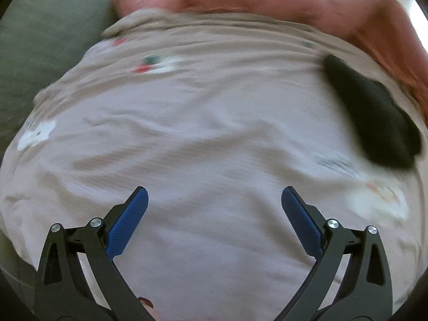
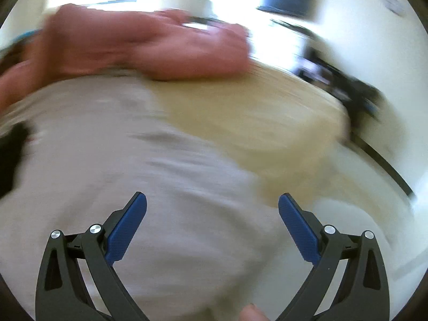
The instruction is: Fold small clothes
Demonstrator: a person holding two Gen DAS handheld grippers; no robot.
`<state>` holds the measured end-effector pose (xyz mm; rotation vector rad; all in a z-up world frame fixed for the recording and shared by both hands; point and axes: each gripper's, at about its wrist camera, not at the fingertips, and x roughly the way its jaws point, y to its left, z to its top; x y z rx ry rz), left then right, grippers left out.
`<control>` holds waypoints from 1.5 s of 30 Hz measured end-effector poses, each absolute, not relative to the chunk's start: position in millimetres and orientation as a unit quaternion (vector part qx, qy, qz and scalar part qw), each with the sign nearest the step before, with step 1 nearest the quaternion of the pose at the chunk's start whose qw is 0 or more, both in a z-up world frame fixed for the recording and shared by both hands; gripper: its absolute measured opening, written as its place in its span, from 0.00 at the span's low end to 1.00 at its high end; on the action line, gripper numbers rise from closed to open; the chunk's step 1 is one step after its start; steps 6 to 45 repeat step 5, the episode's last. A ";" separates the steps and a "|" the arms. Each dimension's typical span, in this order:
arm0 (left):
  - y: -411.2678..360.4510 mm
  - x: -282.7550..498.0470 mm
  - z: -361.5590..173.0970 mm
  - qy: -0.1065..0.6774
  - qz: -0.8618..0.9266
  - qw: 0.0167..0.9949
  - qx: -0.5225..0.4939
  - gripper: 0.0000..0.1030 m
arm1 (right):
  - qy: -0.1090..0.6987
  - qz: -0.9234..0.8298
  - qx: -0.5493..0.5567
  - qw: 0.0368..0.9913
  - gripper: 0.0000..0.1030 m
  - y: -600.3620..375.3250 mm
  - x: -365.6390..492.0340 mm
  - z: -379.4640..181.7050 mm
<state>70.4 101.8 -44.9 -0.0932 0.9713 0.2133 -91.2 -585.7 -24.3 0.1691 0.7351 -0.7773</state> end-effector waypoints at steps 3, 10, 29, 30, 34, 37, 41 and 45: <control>178.4 97.2 -41.9 0.467 0.156 0.866 -0.088 0.91 | 0.372 -0.475 0.154 0.783 0.95 -666.3 -141.9 -51.6; 229.7 114.4 -36.1 0.452 0.201 0.862 -0.110 0.91 | 0.384 -0.517 0.192 0.740 0.95 -701.3 -166.4 -66.2; 229.7 114.4 -36.1 0.452 0.201 0.862 -0.110 0.91 | 0.384 -0.517 0.192 0.740 0.95 -701.3 -166.4 -66.2; 229.7 114.4 -36.1 0.452 0.201 0.862 -0.110 0.91 | 0.384 -0.517 0.192 0.740 0.95 -701.3 -166.4 -66.2; 229.7 114.4 -36.1 0.452 0.201 0.862 -0.110 0.91 | 0.384 -0.517 0.192 0.740 0.95 -701.3 -166.4 -66.2; 229.7 114.4 -36.1 0.452 0.201 0.862 -0.110 0.91 | 0.384 -0.517 0.192 0.740 0.95 -701.3 -166.4 -66.2; 229.7 114.4 -36.1 0.452 0.201 0.862 -0.110 0.91 | 0.384 -0.517 0.192 0.740 0.95 -701.3 -166.4 -66.2; 229.7 114.4 -36.1 0.452 0.201 0.862 -0.110 0.91 | 0.384 -0.517 0.192 0.740 0.95 -701.3 -166.4 -66.2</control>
